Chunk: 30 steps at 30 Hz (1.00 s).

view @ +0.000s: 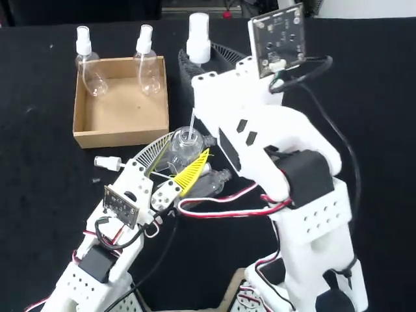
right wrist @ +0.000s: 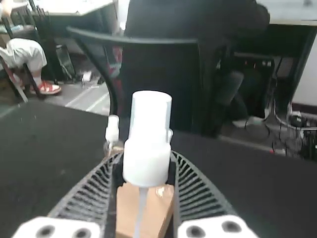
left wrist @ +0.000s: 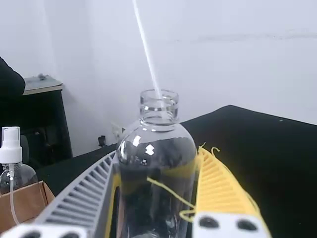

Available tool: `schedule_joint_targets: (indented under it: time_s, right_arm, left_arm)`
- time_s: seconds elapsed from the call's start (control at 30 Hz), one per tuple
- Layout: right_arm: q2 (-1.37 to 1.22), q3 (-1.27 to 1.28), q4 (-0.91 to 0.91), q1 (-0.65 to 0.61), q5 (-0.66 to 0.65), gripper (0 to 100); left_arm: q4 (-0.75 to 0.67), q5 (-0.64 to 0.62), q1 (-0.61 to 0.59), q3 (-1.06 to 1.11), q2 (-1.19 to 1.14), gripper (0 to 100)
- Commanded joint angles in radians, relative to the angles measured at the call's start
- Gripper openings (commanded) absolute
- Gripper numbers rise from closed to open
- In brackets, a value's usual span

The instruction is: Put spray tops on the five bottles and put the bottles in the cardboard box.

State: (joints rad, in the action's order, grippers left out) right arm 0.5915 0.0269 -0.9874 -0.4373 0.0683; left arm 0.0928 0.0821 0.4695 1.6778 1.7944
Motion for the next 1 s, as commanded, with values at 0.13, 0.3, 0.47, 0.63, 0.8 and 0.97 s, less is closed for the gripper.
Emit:
schedule_joint_targets:
  time_s: [0.13,0.3,0.47,0.63,0.8,0.97]
  right_arm:
    - [0.153,0.125,0.037,-0.014,-0.003,1.2]
    - [0.274,0.298,0.043,-0.014,-0.003,1.2]
    - [0.414,0.47,0.124,-0.037,-0.006,1.1]
    - [0.561,0.674,0.196,-0.166,-0.157,1.1]
    - [0.624,0.788,0.267,-0.183,-0.176,1.1]
    - [0.624,0.791,0.226,-0.183,-0.184,1.3]
  left_arm:
    - [0.031,0.002,0.001,0.022,0.009,11]
    - [0.097,0.0,0.004,0.022,0.009,11]
    - [0.095,-0.005,0.002,0.022,0.009,11]
    - [0.095,-0.005,0.002,0.022,0.003,11]
    - [0.101,-0.005,0.002,0.022,0.002,11]
    - [0.126,-0.005,0.002,0.022,0.009,11]
